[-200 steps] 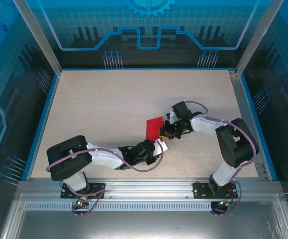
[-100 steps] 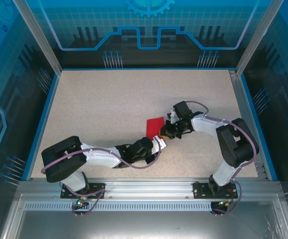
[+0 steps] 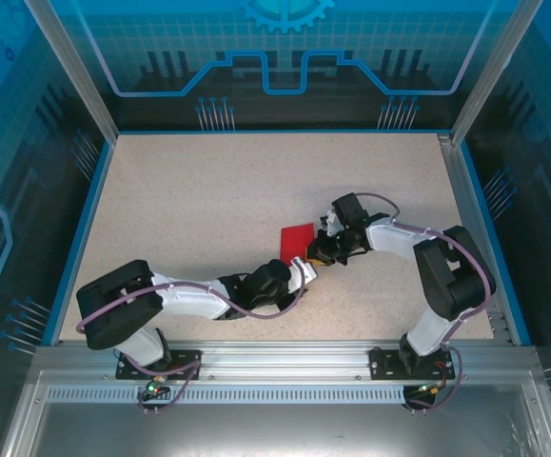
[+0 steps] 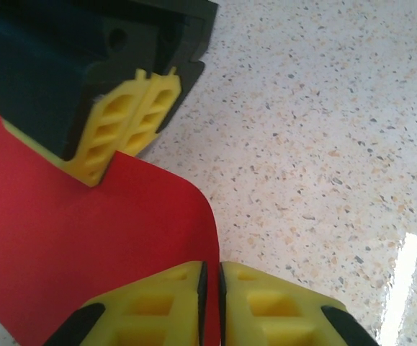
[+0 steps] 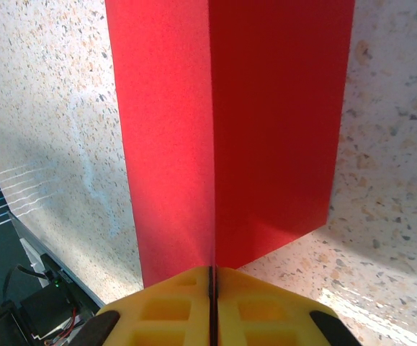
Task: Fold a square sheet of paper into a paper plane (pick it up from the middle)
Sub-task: Third fold the triangle at the center of the table.
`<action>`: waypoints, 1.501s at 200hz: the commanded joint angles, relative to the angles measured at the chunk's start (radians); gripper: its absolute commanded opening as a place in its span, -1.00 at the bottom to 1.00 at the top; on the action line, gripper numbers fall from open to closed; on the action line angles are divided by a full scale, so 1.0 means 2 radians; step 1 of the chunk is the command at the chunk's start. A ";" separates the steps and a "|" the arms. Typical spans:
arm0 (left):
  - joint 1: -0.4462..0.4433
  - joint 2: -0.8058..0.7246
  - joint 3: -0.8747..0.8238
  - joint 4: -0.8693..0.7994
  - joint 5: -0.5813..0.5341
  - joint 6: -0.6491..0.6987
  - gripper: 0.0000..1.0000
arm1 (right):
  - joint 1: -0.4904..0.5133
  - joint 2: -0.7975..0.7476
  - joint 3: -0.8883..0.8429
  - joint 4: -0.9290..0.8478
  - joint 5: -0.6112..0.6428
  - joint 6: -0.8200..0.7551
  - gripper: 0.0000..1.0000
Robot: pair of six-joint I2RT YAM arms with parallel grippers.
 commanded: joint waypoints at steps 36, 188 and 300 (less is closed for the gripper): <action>0.018 -0.019 0.002 -0.001 0.033 -0.019 -1.00 | -0.008 -0.002 -0.006 -0.008 -0.009 -0.007 -0.79; 0.118 0.001 0.036 -0.078 0.251 -0.083 -1.00 | -0.017 -0.009 0.017 0.032 0.000 -0.012 -0.80; 0.150 0.033 0.067 -0.123 0.311 -0.103 -1.00 | 0.001 0.126 0.111 -0.025 0.037 -0.071 -0.81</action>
